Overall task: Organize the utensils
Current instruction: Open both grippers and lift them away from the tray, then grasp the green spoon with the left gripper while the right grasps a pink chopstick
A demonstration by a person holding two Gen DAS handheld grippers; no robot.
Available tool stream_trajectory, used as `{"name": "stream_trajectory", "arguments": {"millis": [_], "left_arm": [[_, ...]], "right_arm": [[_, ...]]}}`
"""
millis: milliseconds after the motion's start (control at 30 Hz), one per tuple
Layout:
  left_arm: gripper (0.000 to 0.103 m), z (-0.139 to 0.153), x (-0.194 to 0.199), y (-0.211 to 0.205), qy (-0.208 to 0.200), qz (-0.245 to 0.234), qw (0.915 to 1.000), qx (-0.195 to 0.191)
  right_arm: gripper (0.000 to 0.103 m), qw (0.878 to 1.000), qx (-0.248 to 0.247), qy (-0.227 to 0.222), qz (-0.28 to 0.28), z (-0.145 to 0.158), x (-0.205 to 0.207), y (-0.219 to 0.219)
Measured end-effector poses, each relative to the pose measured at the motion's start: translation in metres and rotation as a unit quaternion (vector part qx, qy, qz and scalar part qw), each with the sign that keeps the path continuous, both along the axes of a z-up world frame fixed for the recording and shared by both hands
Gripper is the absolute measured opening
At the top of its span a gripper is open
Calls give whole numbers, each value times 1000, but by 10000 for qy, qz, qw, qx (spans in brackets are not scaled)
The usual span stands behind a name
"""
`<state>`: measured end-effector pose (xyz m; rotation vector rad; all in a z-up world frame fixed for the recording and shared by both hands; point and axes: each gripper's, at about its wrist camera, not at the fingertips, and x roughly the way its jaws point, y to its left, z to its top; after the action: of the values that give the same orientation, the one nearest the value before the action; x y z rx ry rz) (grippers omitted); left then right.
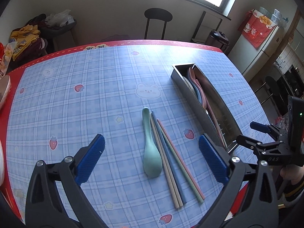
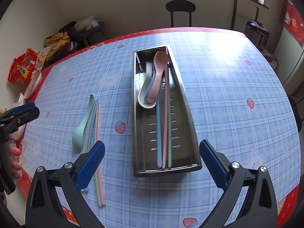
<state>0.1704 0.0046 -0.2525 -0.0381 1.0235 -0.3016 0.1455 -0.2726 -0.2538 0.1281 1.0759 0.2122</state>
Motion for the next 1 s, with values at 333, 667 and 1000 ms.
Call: {"name": "stream_trajectory", "arguments": {"millis": [333, 667, 1000], "left_arm": [[98, -16, -33, 28, -117, 43, 9998, -140], [97, -49, -25, 64, 273, 235, 9992, -191], [97, -79, -17, 69, 435, 143, 9978, -472]], "right_arm": [[97, 9966, 91, 129, 812, -5, -8, 54], [94, 9878, -860, 320, 1257, -20, -7, 96], [55, 9758, -1396, 627, 1563, -46, 7, 123]]}}
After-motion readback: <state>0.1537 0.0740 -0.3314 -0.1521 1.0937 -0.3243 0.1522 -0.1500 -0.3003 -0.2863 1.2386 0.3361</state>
